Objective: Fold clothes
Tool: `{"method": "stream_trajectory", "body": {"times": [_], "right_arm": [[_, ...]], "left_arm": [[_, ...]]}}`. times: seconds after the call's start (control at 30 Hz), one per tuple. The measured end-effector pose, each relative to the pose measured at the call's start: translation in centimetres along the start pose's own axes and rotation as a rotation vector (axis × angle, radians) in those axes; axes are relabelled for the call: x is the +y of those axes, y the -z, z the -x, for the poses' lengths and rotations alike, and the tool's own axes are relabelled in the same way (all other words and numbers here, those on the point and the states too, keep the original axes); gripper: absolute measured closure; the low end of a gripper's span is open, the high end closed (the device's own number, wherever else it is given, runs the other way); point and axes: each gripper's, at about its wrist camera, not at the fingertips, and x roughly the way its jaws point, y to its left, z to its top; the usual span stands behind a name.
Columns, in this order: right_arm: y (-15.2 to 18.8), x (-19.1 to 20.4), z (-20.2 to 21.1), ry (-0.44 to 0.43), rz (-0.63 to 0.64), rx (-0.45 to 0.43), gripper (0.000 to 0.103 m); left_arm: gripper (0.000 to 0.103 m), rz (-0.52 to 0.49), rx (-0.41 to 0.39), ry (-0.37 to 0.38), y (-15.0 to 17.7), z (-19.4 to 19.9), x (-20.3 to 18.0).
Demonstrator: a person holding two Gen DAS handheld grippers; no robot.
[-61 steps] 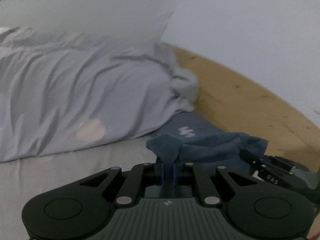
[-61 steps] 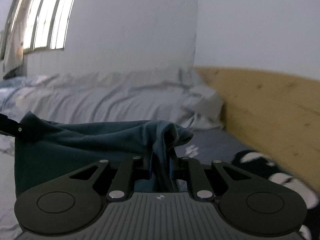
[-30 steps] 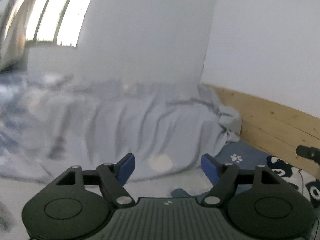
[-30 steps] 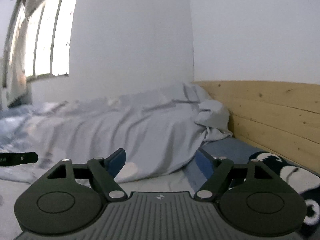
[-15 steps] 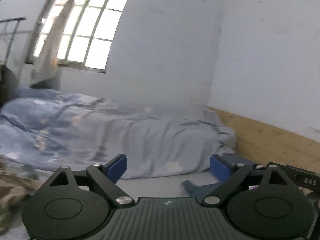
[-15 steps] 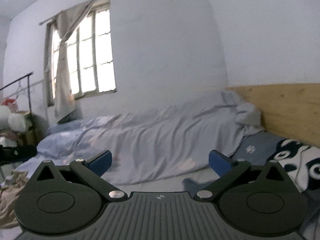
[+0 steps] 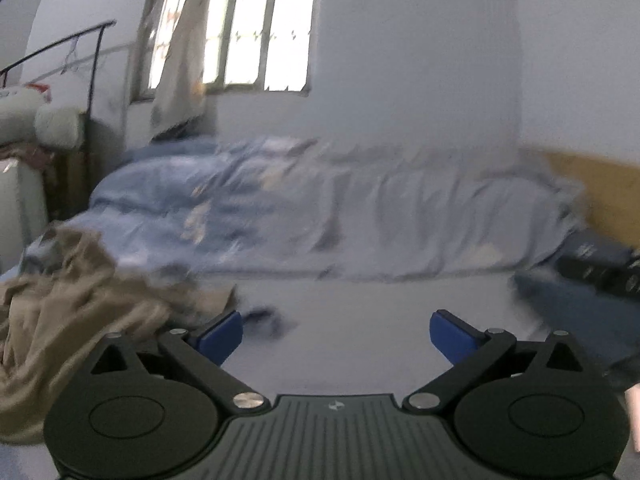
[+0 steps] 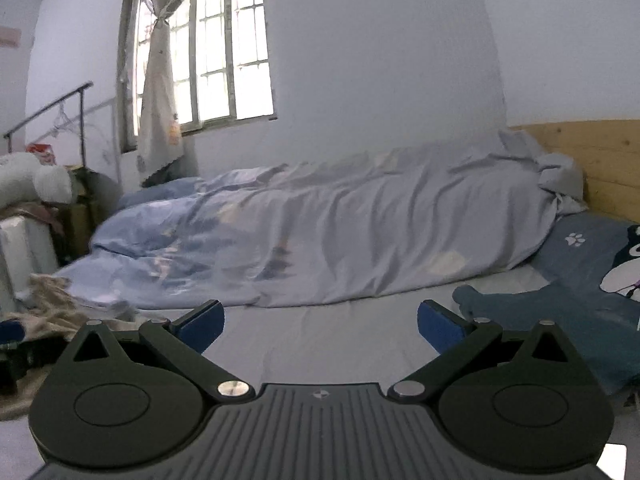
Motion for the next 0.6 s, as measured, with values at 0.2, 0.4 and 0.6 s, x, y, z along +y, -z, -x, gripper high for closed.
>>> {"method": "stream_trajectory", "body": {"times": [0.2,0.4,0.6], "right_arm": [[5.2,0.2,-6.9,0.036,0.011,0.084,0.000],[9.3,-1.0,-12.5,0.061,-0.031,0.201,0.000],[12.3,-1.4,-15.5,0.102,-0.007,0.281,0.000]], "left_arm": [[0.000,0.014,0.065,-0.012,4.0,-6.3,0.2],[0.000,-0.024,0.141,-0.001,7.3,-12.6,-0.7],[0.000,0.012,0.232,-0.011,9.6,-16.2,-1.6]]}}
